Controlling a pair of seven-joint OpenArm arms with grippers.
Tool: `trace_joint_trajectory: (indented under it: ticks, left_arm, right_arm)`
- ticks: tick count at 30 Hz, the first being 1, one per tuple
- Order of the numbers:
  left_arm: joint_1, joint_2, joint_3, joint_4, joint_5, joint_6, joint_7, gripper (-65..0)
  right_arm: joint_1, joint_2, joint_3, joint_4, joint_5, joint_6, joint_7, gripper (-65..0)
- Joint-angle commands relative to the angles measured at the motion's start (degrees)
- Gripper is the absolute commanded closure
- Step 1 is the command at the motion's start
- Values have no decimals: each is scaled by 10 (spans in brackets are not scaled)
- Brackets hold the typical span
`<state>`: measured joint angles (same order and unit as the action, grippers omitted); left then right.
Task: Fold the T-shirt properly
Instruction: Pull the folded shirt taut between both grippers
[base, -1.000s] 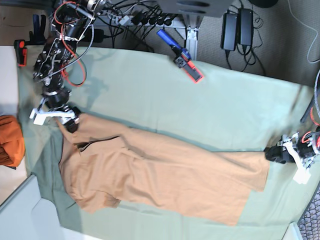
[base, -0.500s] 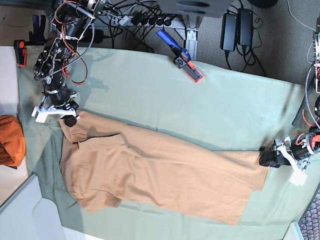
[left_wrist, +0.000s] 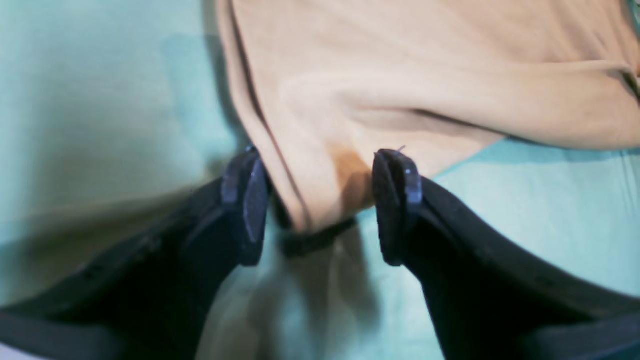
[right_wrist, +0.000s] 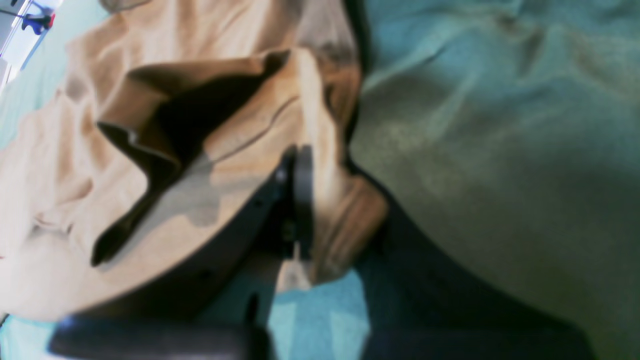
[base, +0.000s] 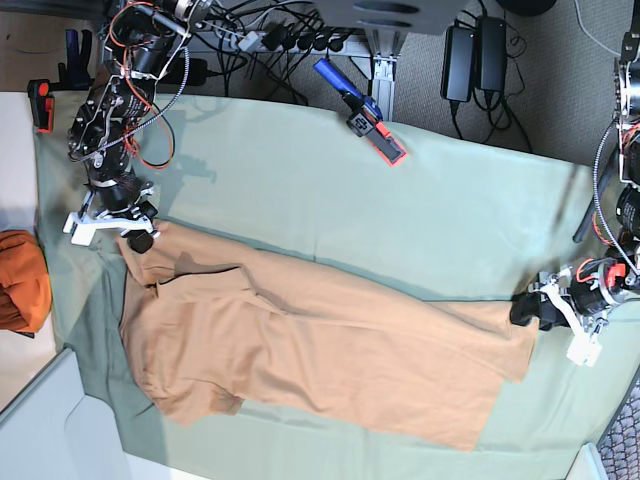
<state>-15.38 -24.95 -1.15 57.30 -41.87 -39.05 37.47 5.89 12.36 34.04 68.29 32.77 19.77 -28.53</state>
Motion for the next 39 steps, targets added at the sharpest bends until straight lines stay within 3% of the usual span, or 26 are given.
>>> trace_joint_trajectory:
  ticks: [1,10,12,16,22,29,39]
  left_arm:
    - [-14,-4,-4,8,-10,-4,-10,-361]
    - [-10,23,-4,8,-5,-4,-16,-346]
    - [-10,23,-4,8,-4,-4,-23,-253]
    - [-10,22,-4,8,-2,-4,-32,-2]
    - [-11,18,-4,8,20,-10,-31,0]
    - [-4,-13,-4,8,-86,-10,51,0]
    - [87,-56,-4,105,-162,-10,104,0]
  right_arm:
    - [9,9,1,9,7,12,13,0]
    - [9,9,1,9,7,12,11,0]
    - [9,9,1,9,7,12,11,0]
    - [9,9,1,9,7,12,11,0]
    - [9,10,1,10,14,13,-15,0]
    - [-7,39,1,18,76,13,-78,0]
    - [-86,94,1,45,143,41,-117,0]
